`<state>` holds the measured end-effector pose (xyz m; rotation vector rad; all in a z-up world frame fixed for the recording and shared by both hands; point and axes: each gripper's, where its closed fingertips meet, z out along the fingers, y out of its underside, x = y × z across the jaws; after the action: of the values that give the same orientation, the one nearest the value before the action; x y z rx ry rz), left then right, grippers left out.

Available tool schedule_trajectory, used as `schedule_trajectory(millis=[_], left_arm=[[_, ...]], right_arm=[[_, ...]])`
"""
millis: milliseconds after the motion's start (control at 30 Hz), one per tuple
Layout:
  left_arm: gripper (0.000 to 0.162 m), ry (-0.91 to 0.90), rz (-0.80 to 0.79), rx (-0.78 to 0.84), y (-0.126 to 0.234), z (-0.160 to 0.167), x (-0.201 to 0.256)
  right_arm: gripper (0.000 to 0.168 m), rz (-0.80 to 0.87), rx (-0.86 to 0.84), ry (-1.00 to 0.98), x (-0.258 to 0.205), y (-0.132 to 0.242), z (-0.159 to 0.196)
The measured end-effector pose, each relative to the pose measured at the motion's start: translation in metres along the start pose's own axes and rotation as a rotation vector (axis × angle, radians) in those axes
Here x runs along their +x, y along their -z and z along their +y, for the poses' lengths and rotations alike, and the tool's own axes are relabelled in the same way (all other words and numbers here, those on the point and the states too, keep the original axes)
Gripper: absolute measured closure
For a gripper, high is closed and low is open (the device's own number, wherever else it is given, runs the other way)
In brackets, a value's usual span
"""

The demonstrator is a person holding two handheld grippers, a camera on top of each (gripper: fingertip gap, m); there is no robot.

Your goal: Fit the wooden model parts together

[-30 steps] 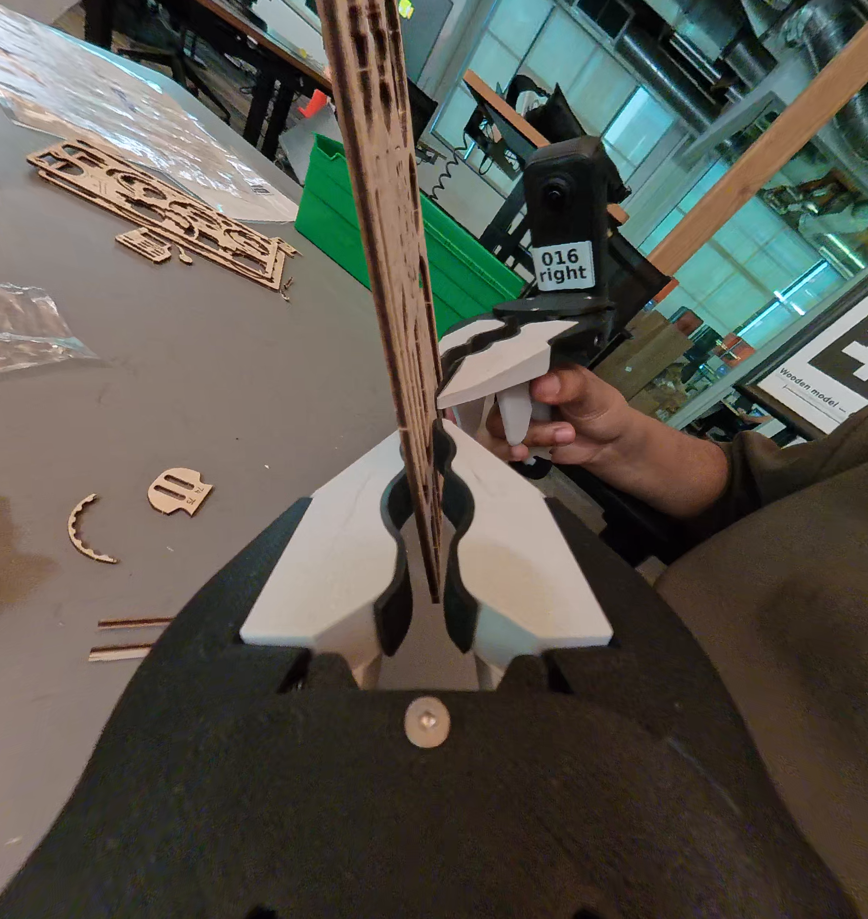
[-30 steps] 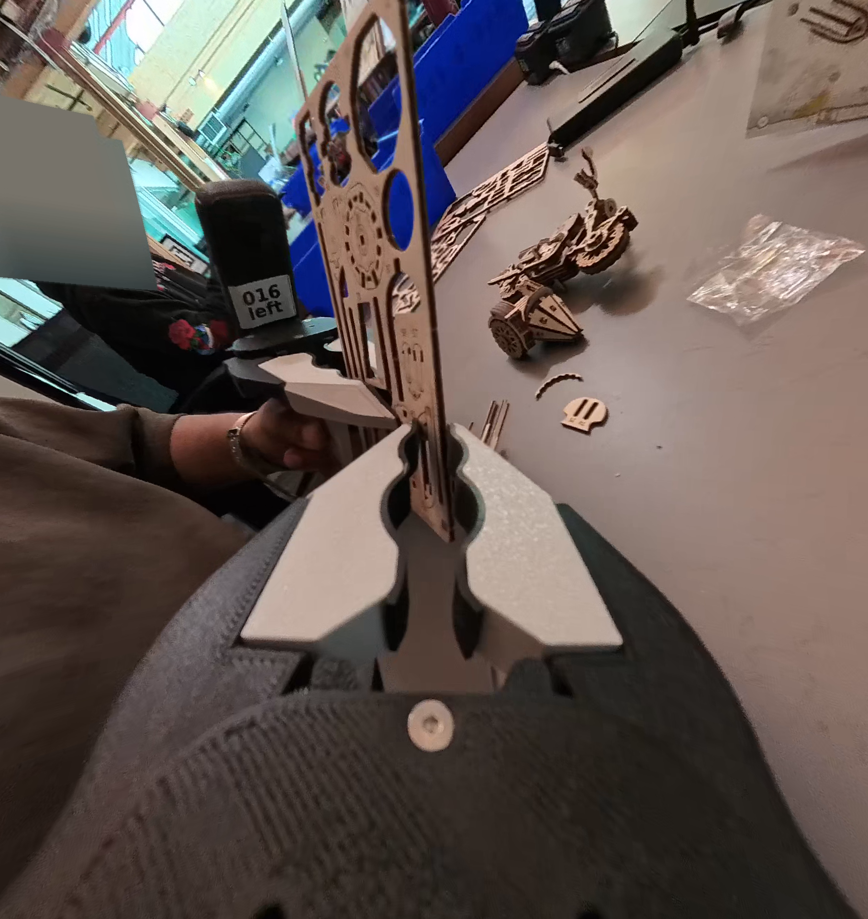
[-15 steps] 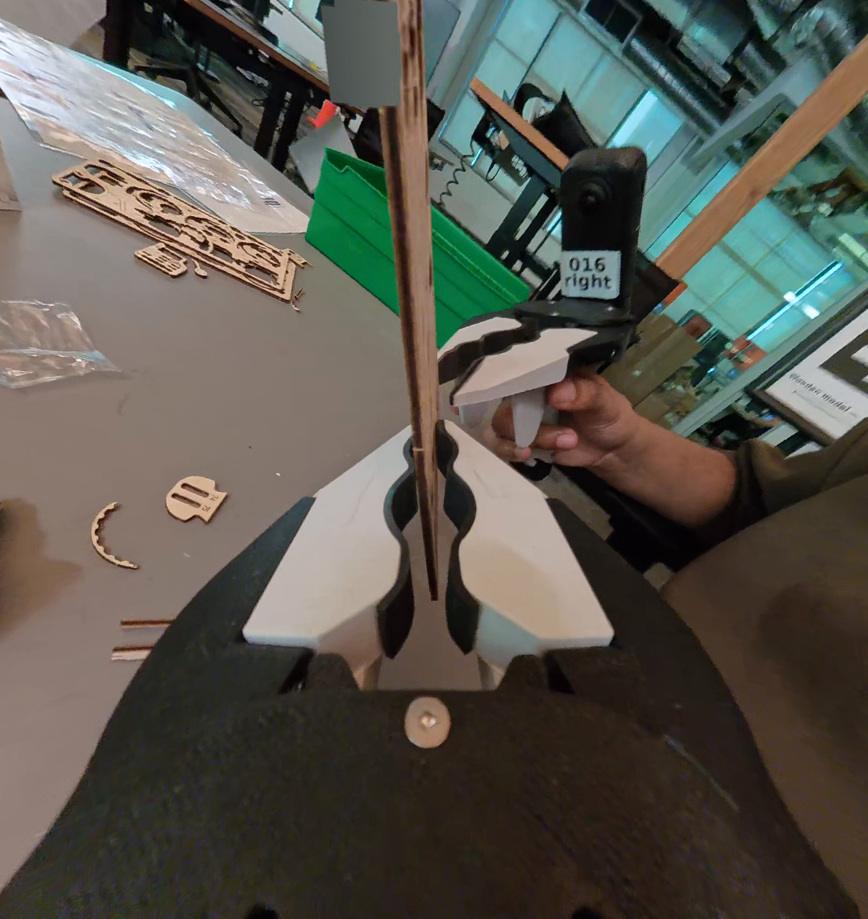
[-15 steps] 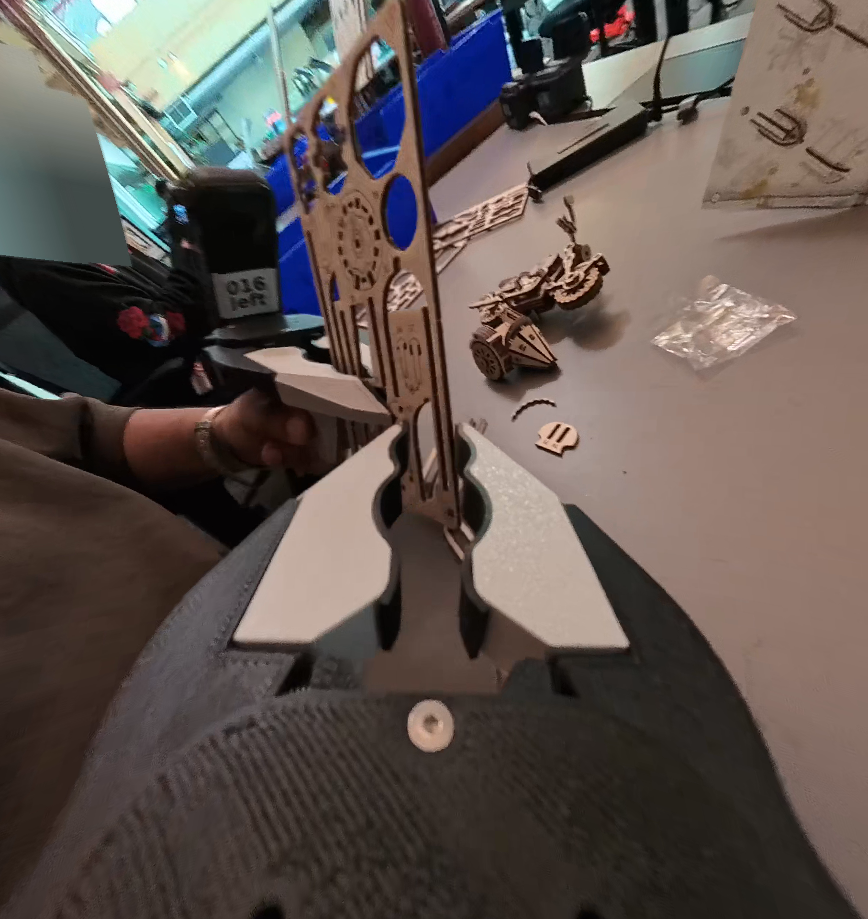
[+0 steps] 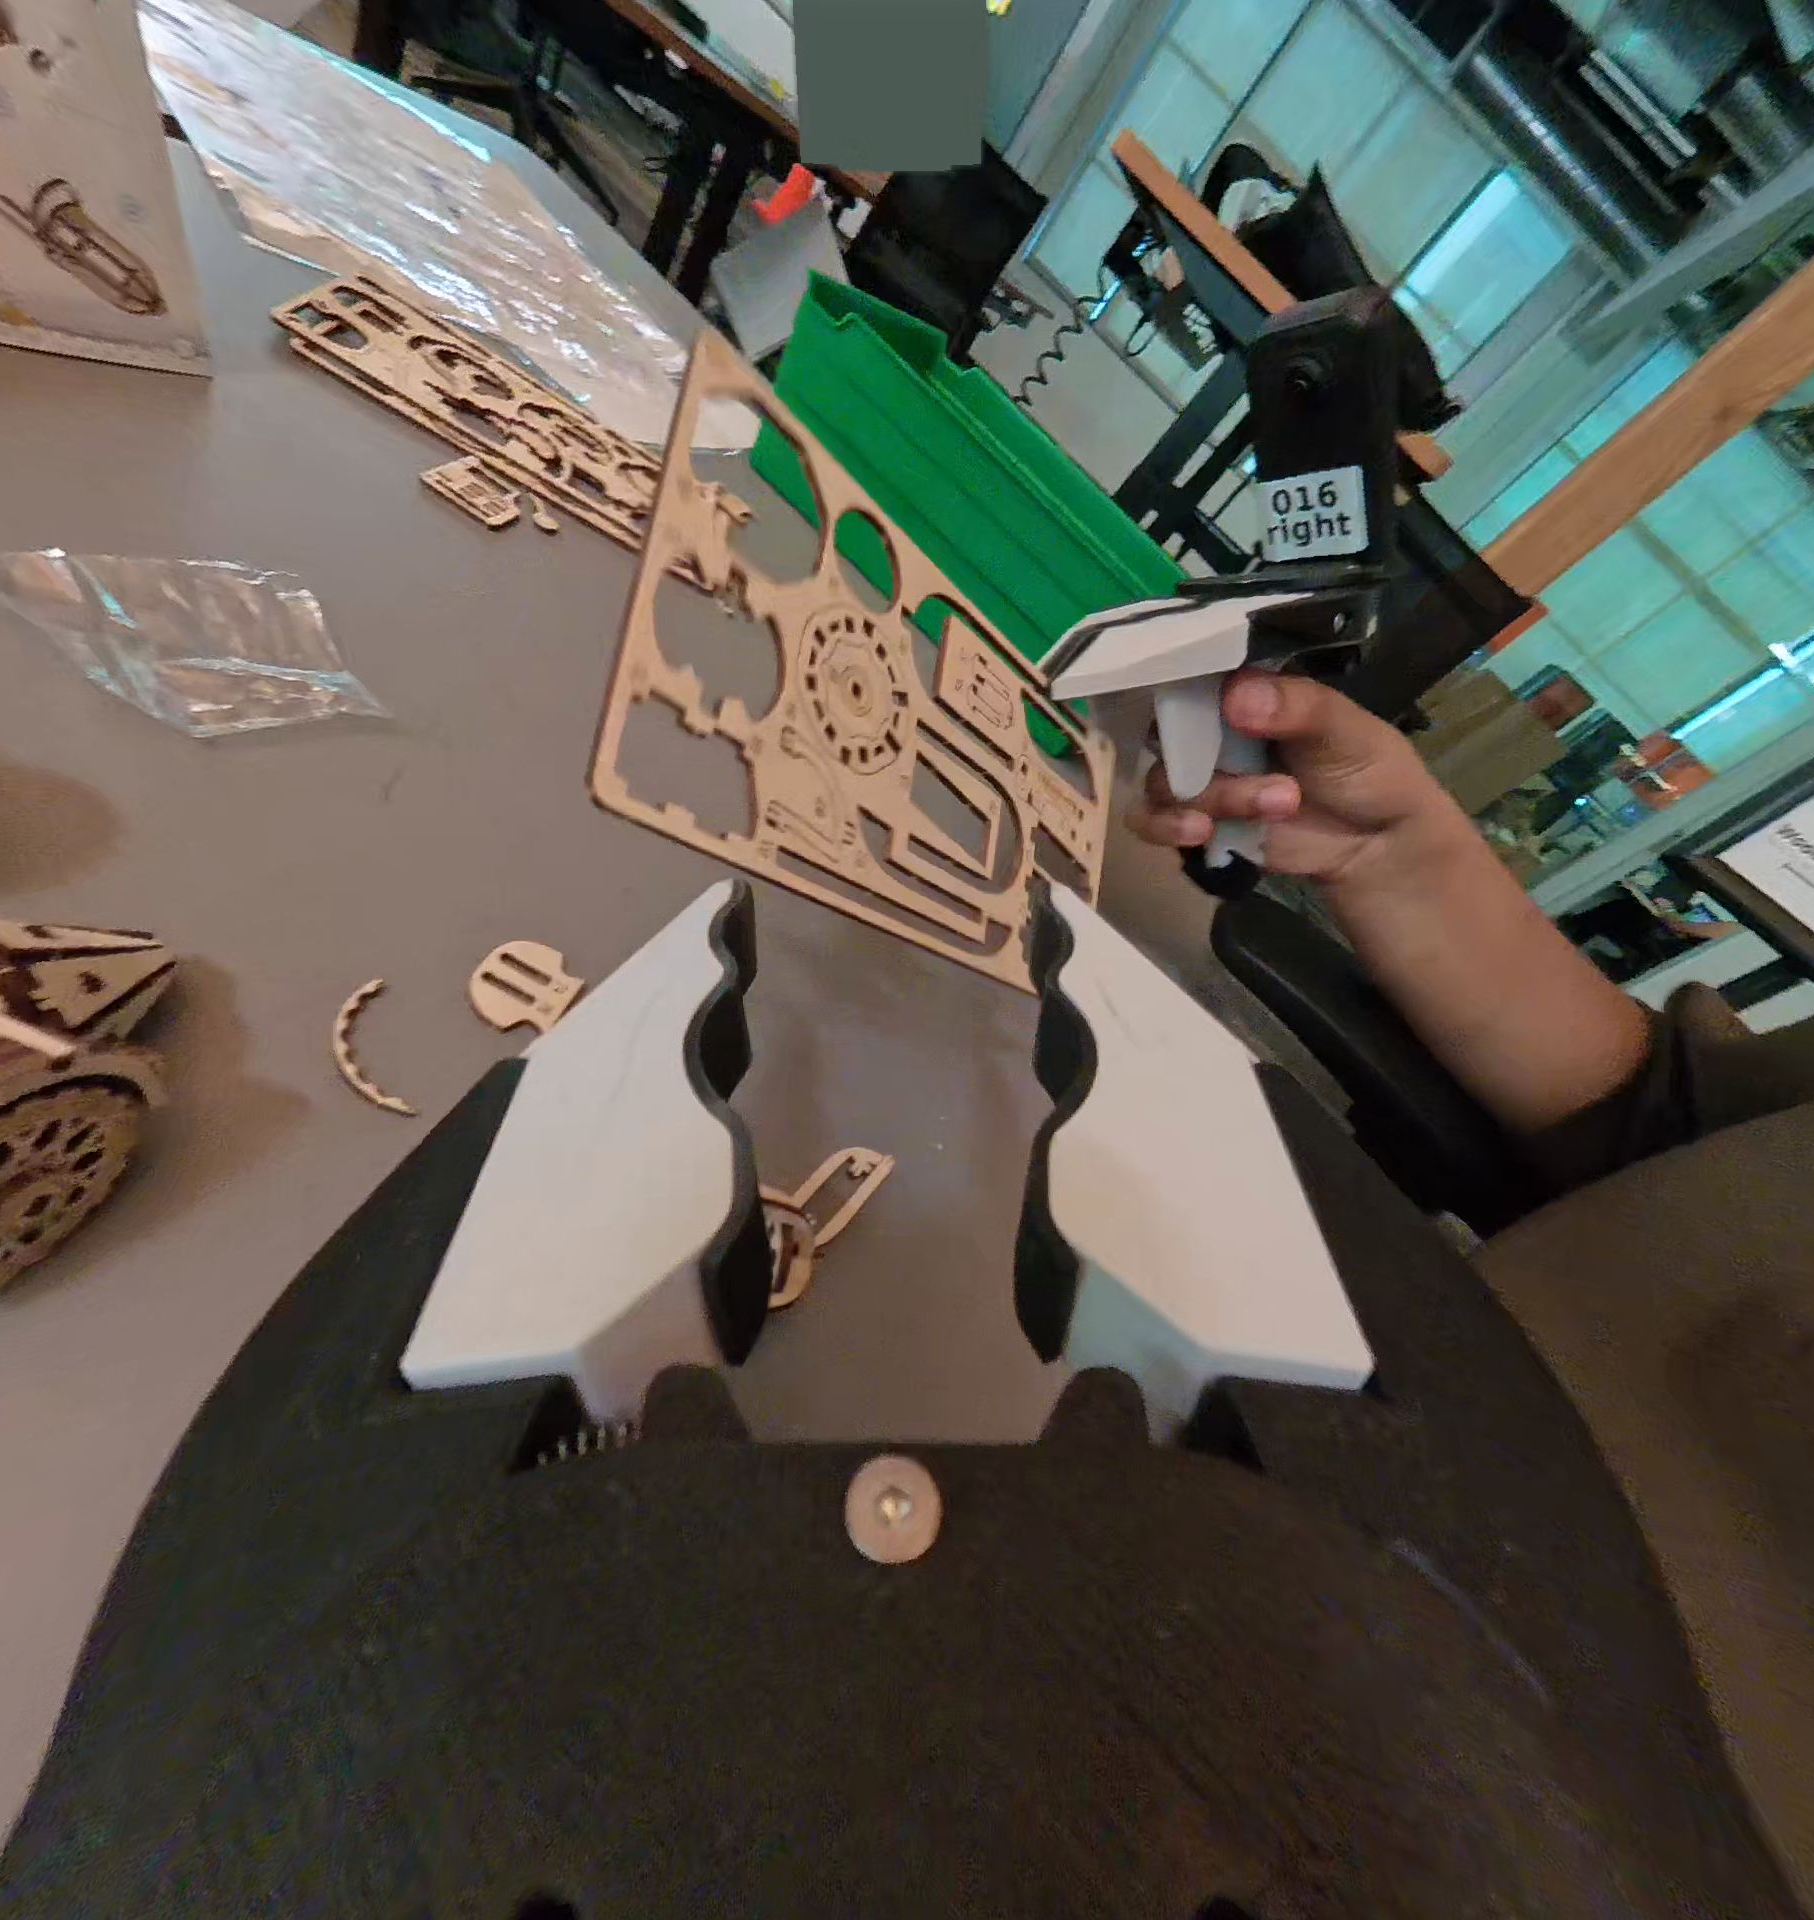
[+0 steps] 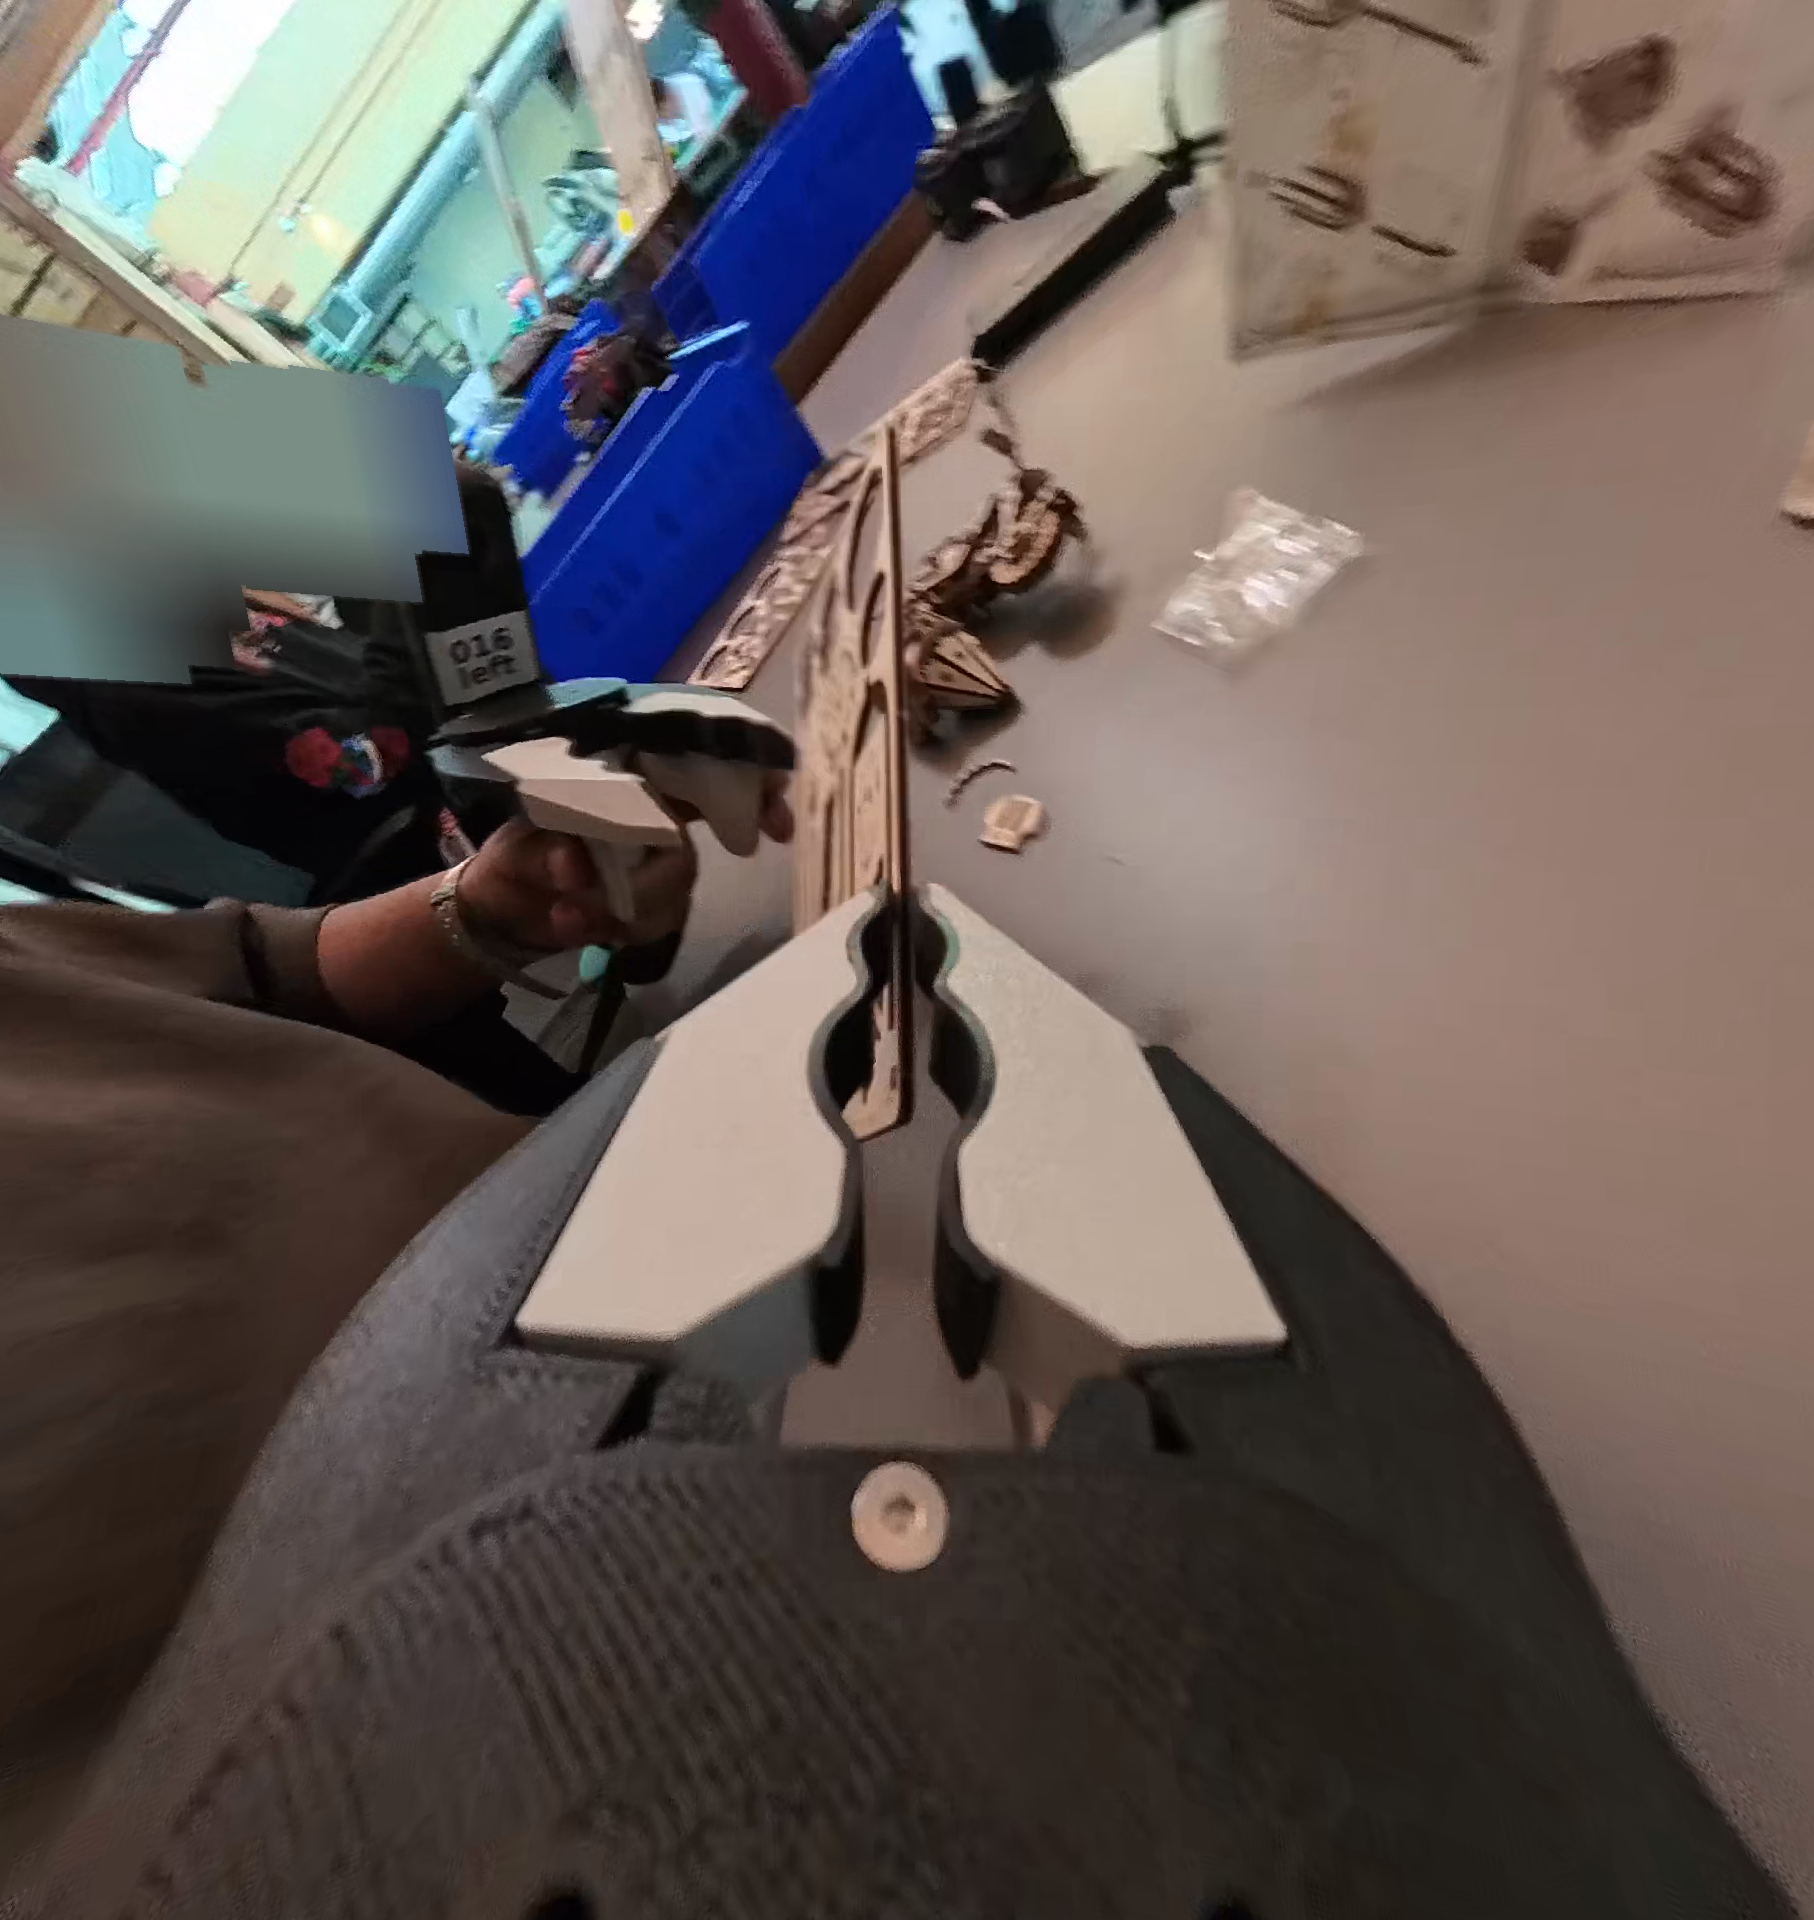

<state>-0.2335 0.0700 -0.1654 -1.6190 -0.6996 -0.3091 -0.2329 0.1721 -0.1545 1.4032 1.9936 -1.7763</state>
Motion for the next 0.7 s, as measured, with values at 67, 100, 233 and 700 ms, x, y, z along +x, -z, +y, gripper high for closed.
schedule_trajectory(millis=[67,100,233,700], left_arm=[[0.109,0.013,-0.032,0.004,0.001,-0.001,-0.007],[0.110,0.024,-0.044,0.010,0.002,-0.002,-0.010],[0.115,0.043,-0.052,0.049,0.006,-0.009,-0.015],[0.121,0.017,-0.148,0.184,0.027,-0.035,-0.034]], right_arm=[[0.168,0.088,-0.029,-0.061,0.026,0.017,0.004],[0.168,0.145,-0.044,-0.081,0.040,0.025,0.008],[0.167,0.361,-0.076,-0.088,0.086,0.041,0.020],[0.133,0.259,-0.470,0.557,-0.007,-0.078,0.097]])
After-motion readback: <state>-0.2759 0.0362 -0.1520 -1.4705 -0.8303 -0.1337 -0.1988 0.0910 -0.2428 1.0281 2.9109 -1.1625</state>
